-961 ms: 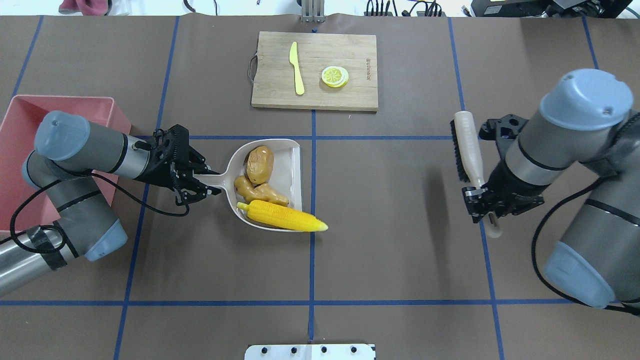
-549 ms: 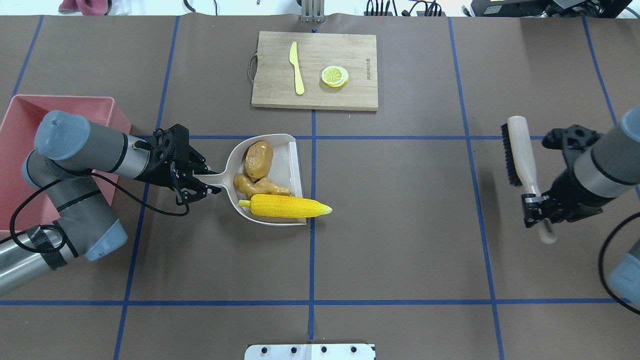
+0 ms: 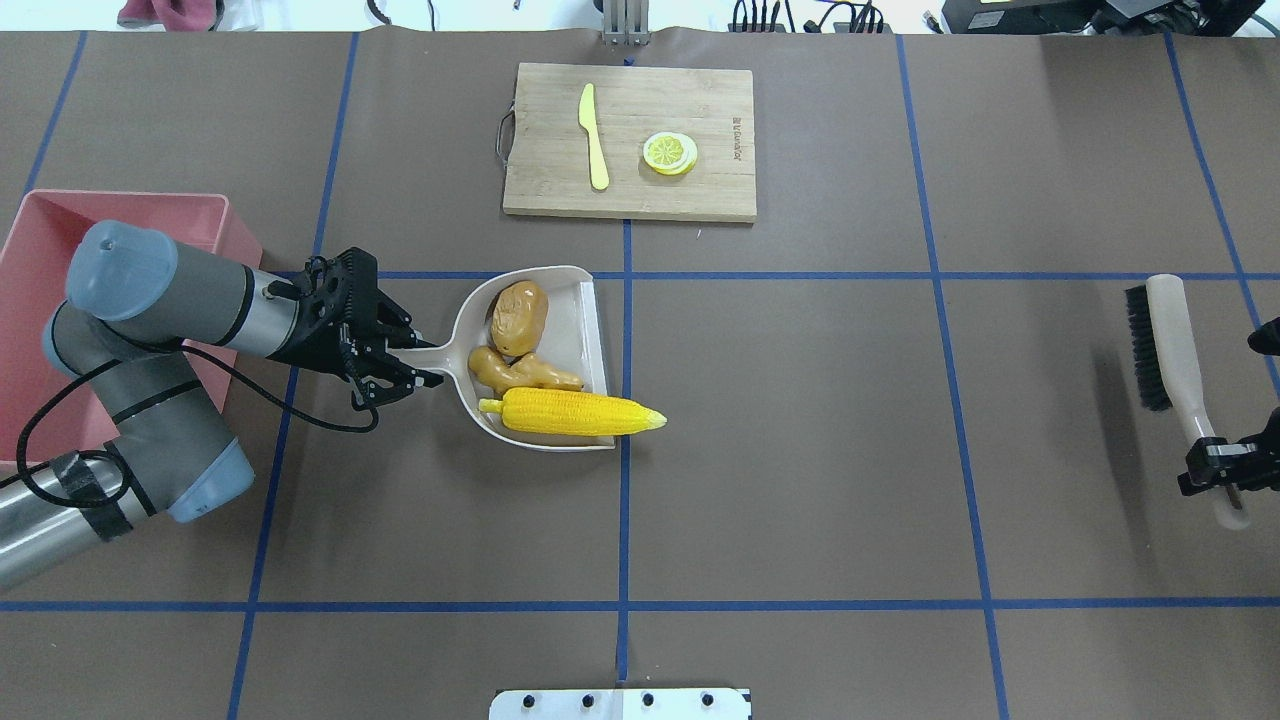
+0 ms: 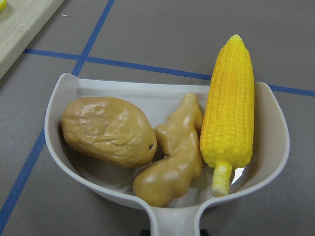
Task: Sweep and dump trash into bin
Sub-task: 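Lift the loaded dustpan with the left gripper and carry it over the pink bin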
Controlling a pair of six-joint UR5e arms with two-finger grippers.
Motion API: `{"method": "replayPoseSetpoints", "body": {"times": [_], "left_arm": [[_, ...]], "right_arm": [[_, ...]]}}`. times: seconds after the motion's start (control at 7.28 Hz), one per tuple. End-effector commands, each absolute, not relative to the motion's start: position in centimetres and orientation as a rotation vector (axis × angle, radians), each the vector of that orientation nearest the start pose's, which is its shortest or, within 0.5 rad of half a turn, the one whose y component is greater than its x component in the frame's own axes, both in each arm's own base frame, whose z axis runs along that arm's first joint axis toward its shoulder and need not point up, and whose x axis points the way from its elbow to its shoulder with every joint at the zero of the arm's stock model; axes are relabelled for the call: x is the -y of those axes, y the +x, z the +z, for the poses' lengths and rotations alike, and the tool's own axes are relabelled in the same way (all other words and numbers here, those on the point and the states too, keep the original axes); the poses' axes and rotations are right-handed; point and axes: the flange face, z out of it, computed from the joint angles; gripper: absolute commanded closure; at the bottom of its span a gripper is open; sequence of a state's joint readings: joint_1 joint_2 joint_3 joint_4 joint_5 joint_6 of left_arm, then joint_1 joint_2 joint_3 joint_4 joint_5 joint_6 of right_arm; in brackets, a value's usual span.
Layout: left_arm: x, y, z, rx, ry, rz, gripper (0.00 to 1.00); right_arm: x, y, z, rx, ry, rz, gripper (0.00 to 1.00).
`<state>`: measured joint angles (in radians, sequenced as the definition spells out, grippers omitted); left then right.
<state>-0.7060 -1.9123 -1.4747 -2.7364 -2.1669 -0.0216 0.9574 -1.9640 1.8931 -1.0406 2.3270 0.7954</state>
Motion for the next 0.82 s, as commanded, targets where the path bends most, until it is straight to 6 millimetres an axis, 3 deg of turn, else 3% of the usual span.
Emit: {"method": "replayPoseSetpoints", "body": {"times": [0.0,0.14,0.41,0.55,0.69], "left_arm": [[46.3,40.2,35.9,-1.064,1.102,1.069,1.00],[45.5,37.3,35.3,-1.042,1.093,1.050,1.00],[44.2,28.9,34.3,-0.977,1.086,0.977,1.00],[43.9,25.6,35.8,-0.945,1.070,0.940,1.00],[43.0,23.0,37.6,-0.907,1.066,0.939,1.00]], "right_arm": [[31.8,-12.8,63.9,0.866,-0.187,-0.013,1.00],[31.4,-12.5,65.0,0.855,-0.208,-0.003,1.00],[31.1,-12.3,65.4,0.854,-0.213,-0.003,1.00],[31.1,-12.3,65.6,0.851,-0.217,-0.001,1.00],[31.1,-12.3,65.7,0.849,-0.220,0.001,0.93]]}}
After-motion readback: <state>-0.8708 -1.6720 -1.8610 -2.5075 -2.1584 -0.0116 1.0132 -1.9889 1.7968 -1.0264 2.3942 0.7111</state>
